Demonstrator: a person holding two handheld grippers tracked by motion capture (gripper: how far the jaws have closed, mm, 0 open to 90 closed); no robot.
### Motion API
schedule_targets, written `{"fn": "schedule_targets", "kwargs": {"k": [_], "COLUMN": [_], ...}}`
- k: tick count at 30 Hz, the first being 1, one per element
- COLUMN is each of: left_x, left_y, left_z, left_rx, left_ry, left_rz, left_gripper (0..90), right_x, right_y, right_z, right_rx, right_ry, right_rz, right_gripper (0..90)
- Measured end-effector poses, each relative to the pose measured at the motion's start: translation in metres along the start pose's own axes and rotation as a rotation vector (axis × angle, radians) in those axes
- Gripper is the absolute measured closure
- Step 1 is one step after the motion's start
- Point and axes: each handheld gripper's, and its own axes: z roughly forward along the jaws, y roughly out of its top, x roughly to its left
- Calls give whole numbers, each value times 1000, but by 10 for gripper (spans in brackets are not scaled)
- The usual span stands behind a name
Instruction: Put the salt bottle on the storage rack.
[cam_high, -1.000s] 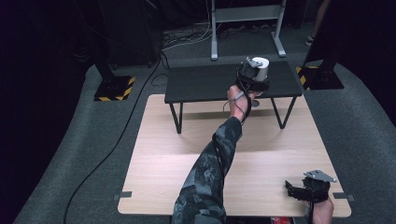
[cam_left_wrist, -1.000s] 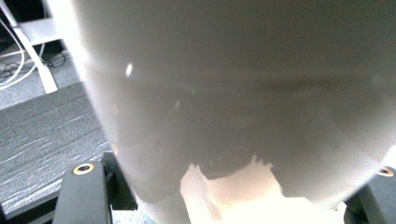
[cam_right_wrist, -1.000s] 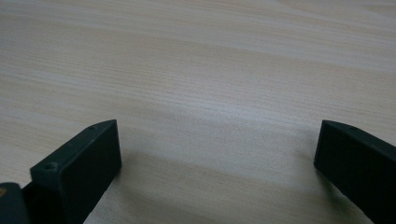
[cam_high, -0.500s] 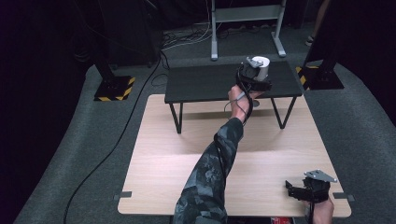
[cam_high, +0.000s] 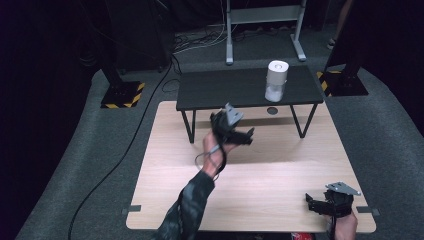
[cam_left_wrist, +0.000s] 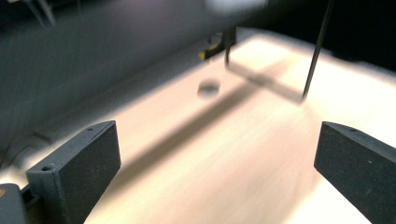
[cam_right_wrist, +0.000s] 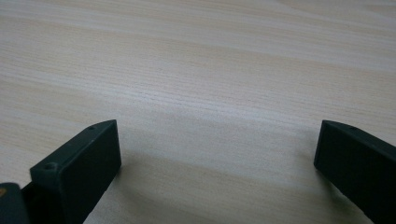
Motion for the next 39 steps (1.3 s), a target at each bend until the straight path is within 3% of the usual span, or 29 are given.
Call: {"fn": "schedule_targets", "kwargs": {"k": [1, 3, 5, 6, 10, 11, 12, 13, 17, 20, 39], "left_x": [0, 1, -1, -1, -2, 0, 0, -1, -4, 5, 6], "left_y": [0, -32, -84, -84, -124, -133, -133, -131, -133, -133, -133], "left_z": [0, -10, -21, -21, -29, -29, -29, -26, -30, -28, -26], "left_rx": [0, 29, 106, 106, 202, 234, 234, 281, 273, 282, 280], "left_ry": [0, 18, 59, 59, 82, 70, 70, 71, 74, 46, 47], "left_rz": [0, -27, -93, -93, -162, -185, -185, -184, -168, -208, -199], "left_gripper": [0, 0, 0, 0, 0, 0, 0, 0, 1, 0, 3], "right_x": [0, 0, 1, 1, 3, 4, 4, 4, 5, 5, 6], "right_y": [0, 0, 0, 0, 1, 1, 1, 1, 1, 1, 0], "right_z": [0, 0, 0, 0, 0, 1, 1, 1, 1, 1, 1], "right_rx": [0, 1, 0, 0, 5, 6, 6, 8, 7, 7, 5], "right_ry": [0, -2, -5, -5, -16, -18, -18, -21, -24, -24, -30], "right_rz": [0, -2, -1, -1, -3, -5, -5, -7, -1, -1, -1], "right_gripper": [0, 0, 0, 0, 0, 0, 0, 0, 0, 0, 0]}}
